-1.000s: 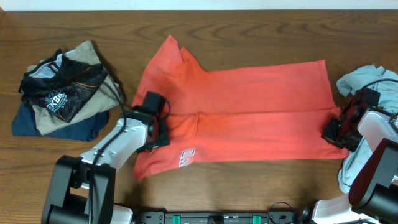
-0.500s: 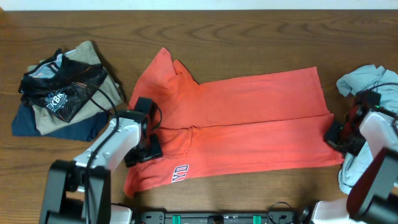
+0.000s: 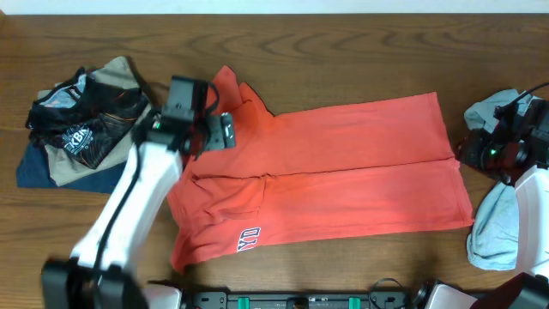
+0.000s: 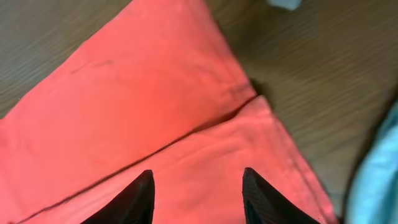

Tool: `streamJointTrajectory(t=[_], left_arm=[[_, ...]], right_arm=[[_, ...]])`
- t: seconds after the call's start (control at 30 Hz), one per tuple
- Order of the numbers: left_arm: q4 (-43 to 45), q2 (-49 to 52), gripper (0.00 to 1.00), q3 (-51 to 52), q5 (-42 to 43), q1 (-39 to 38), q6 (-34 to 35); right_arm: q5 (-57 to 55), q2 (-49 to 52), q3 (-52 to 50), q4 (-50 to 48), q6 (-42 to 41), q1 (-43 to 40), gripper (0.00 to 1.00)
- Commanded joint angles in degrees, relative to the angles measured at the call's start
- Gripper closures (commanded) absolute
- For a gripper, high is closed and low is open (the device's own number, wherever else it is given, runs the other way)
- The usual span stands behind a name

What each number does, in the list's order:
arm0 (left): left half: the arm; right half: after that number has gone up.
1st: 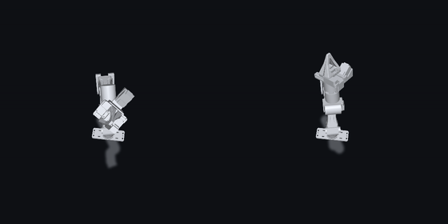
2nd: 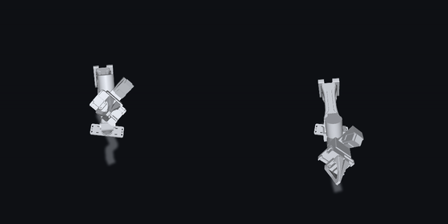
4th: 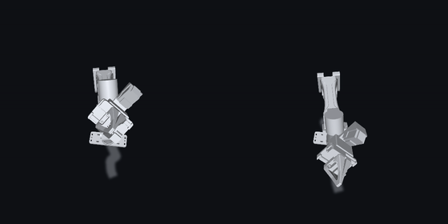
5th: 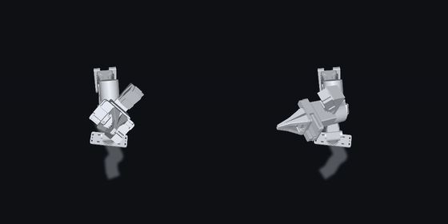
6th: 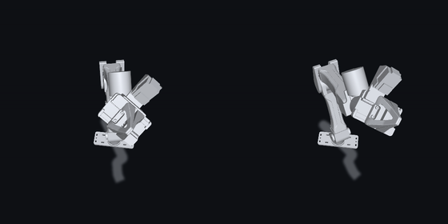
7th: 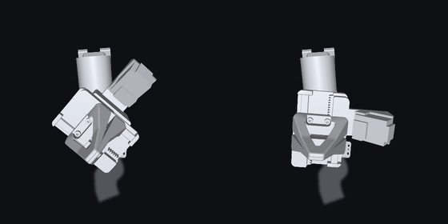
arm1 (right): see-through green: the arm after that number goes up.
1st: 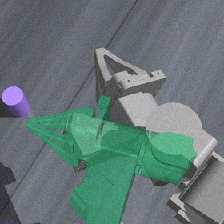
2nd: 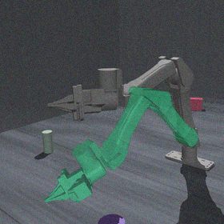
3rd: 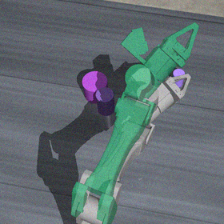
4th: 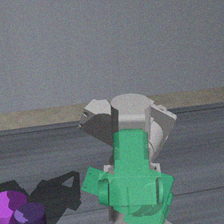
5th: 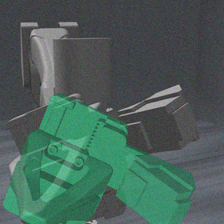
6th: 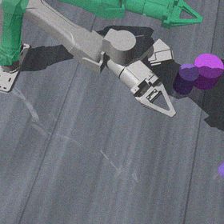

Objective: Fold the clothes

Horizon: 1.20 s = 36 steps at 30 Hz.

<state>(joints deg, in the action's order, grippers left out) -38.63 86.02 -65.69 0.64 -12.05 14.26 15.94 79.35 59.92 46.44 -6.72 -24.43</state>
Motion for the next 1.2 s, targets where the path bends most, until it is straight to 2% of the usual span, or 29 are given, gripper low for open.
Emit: streamJointTrajectory(t=[0.0, 0.13, 0.33, 0.57, 0.83, 0.87, 1.0, 1.13, 1.17], left_arm=[[0.68, 8.83, 0.01, -5.84, -1.03, 1.01, -7.87], [2.12, 18.93, 0.01, -13.03, -1.05, 3.06, -10.62], [9.03, 29.24, 0.01, -19.3, -1.05, 6.08, -10.67], [19.15, 34.07, 0.02, -19.39, -1.07, 6.36, -11.89], [18.36, 38.45, 0.02, -19.37, 1.11, 5.51, -11.87], [17.9, 38.73, 0.03, -19.3, 2.03, 5.27, -11.89], [15.91, 38.84, 0.18, -19.3, 3.91, 4.17, -11.87], [13.73, 38.84, 0.24, -19.3, 3.91, 2.95, -11.87], [13.11, 38.84, 0.28, -19.3, 3.91, 2.64, -11.89]], right_arm=[[3.85, 0.04, 0.02, 0.83, 2.03, 0.24, 0.56], [3.85, 0.04, 0.02, 1.86, 3.21, 0.24, 0.55], [3.82, 0.04, 0.0, 3.32, 3.85, 0.55, 0.55], [3.82, 0.04, -0.02, 4.2, 3.82, 0.87, 0.55], [3.8, 0.04, -0.02, 3.74, 3.82, 0.87, 0.55], [3.8, 0.04, -0.02, 3.61, 3.82, 0.87, 0.55], [3.8, 0.04, -0.02, 2.84, 3.82, 0.87, 0.55], [3.78, 0.04, -0.02, 1.84, 3.82, 0.87, 0.54], [3.8, 0.04, -0.02, 1.51, 3.82, 0.87, 0.53]])
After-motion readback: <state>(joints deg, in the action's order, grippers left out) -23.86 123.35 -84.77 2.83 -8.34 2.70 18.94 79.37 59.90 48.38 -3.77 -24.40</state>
